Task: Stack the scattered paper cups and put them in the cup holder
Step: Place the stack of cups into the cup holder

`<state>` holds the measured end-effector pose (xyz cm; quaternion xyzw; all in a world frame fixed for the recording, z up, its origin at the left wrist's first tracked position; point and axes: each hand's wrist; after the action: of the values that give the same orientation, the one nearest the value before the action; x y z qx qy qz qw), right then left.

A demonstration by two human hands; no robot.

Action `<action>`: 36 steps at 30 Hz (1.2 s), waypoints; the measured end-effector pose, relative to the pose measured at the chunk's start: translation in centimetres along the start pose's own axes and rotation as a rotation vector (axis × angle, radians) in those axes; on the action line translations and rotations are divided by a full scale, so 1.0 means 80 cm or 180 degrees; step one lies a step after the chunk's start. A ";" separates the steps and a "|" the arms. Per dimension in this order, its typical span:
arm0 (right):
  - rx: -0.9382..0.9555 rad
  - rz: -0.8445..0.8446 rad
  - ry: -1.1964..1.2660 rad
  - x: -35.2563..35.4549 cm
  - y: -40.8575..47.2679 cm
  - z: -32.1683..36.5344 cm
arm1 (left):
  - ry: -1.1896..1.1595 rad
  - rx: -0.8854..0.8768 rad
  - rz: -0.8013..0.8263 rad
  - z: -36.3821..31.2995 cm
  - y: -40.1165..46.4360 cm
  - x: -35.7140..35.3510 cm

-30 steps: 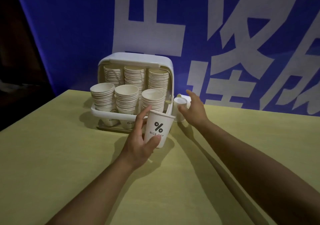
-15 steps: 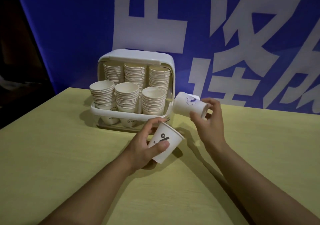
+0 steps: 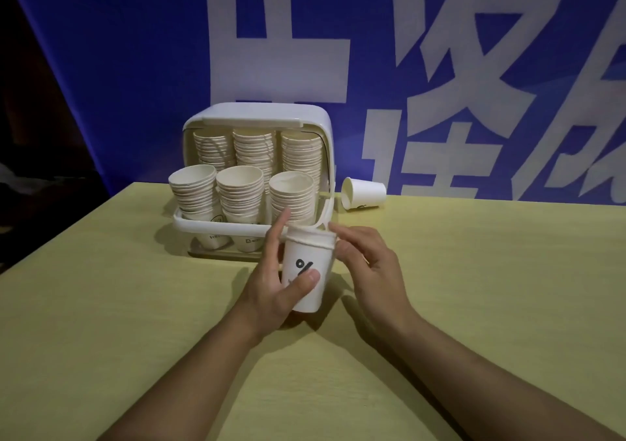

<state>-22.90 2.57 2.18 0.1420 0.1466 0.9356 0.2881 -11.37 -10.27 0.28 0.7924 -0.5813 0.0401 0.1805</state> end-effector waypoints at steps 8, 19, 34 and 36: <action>-0.0312 -0.0305 -0.1153 0.033 0.056 -0.025 | -0.0106 -0.0198 -0.0519 0.010 0.007 0.014; -0.0783 0.0824 -0.3733 0.140 0.220 -0.094 | -0.0076 -0.0300 -0.0568 0.019 0.024 0.018; -0.0876 0.0756 -0.3297 0.154 0.176 -0.077 | -0.0246 -0.0519 -0.0702 0.020 0.024 0.021; -0.0575 0.0461 -0.2846 0.156 0.145 -0.065 | -0.0258 -0.0591 -0.0759 0.017 0.021 0.018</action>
<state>-40.39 -0.32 3.82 0.5158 -0.0844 0.8093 0.2682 -12.70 -12.44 -0.18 0.8366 -0.4911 -0.0676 0.2329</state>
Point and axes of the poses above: each hand's wrist, its own y-axis towards the middle knuckle, its own x-axis out of the back of the hand, z = x × y, and after that the axes turned 15 degrees about z, right-handed
